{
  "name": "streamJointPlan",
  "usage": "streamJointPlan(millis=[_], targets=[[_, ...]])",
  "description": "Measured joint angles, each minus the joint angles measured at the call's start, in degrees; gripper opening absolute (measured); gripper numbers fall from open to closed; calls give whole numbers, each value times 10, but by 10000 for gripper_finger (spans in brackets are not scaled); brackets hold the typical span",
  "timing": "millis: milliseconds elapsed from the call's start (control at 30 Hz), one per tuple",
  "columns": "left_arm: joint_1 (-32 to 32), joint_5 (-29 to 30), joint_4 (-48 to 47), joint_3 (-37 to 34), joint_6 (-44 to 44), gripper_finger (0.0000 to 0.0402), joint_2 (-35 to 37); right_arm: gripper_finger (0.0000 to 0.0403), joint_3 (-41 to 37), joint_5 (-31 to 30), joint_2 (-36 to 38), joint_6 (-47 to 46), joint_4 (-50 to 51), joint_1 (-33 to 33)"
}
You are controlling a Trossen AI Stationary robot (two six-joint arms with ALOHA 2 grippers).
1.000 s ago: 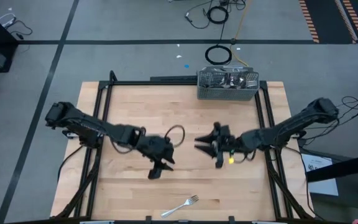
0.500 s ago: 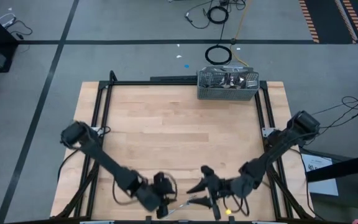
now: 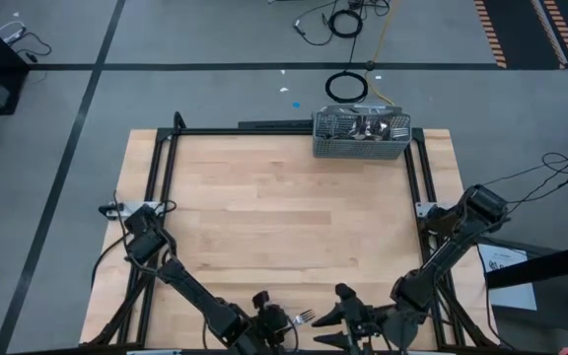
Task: Sort silverware
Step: Put the silver fork into the silverware basket
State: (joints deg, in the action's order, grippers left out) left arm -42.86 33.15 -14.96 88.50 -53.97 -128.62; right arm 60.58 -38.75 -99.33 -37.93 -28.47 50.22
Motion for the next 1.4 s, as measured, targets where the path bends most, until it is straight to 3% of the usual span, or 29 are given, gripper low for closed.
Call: streamJointPlan(millis=[333, 633, 733, 900, 1167, 1400], targets=[[-1, -19, -1, 13, 16, 152, -8, 138, 0, -51, 0, -17, 9, 35], [3, -53, -46, 15, -53, 150, -36, 138, 0, -83, 1, -15, 8, 47], [1, -52, -52, 15, -52, 123, -36, 138, 0, -83, 1, -15, 9, 47], [6, -53, -56, 13, -51, 27, -33, 138, 0, -96, 1, -5, 9, 47], [53, -110, -73, 7, 85, 16, 23, 138, 0, -111, 1, 1, 23, 34], [125, -101, -122, 10, 221, 15, 143, 138, 0, -282, 35, 19, 63, 31]])
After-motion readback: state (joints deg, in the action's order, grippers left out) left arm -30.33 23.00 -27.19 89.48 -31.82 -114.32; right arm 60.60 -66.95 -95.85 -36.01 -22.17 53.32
